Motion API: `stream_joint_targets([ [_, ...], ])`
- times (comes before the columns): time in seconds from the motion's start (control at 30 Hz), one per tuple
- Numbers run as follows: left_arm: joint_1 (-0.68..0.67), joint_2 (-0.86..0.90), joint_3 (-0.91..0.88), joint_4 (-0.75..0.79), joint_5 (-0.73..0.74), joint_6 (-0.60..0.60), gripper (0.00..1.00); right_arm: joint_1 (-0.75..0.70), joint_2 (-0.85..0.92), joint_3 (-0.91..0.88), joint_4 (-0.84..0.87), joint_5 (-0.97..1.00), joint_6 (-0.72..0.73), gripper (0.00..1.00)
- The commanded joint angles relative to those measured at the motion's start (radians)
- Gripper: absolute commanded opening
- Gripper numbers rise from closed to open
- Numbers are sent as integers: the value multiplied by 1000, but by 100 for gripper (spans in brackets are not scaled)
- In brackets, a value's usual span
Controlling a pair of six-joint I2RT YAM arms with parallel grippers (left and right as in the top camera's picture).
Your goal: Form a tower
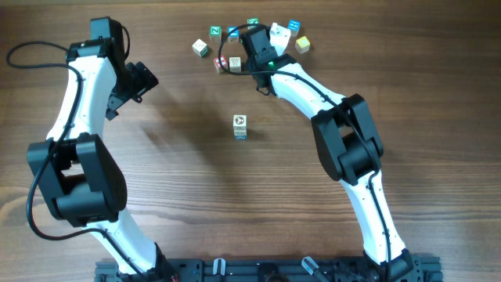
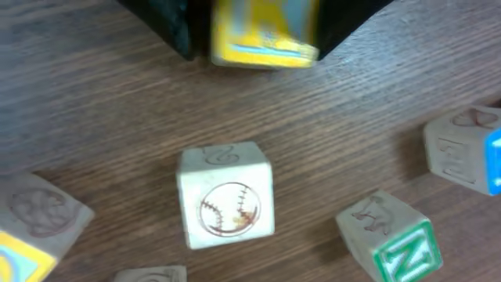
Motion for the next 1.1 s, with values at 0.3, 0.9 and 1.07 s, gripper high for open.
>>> stream_joint_targets([
  [0.3,1,-29,16,0,-13,1,100,-12,-28,-1,-39,2,-172,60],
  [0.9,1,-29,16,0,-13,1,100,-13,-169,6,-121,-37,-247,32],
  [1.07,1,-29,16,0,-13,1,100,-15,-169,6,-251,-111,-246,74],
])
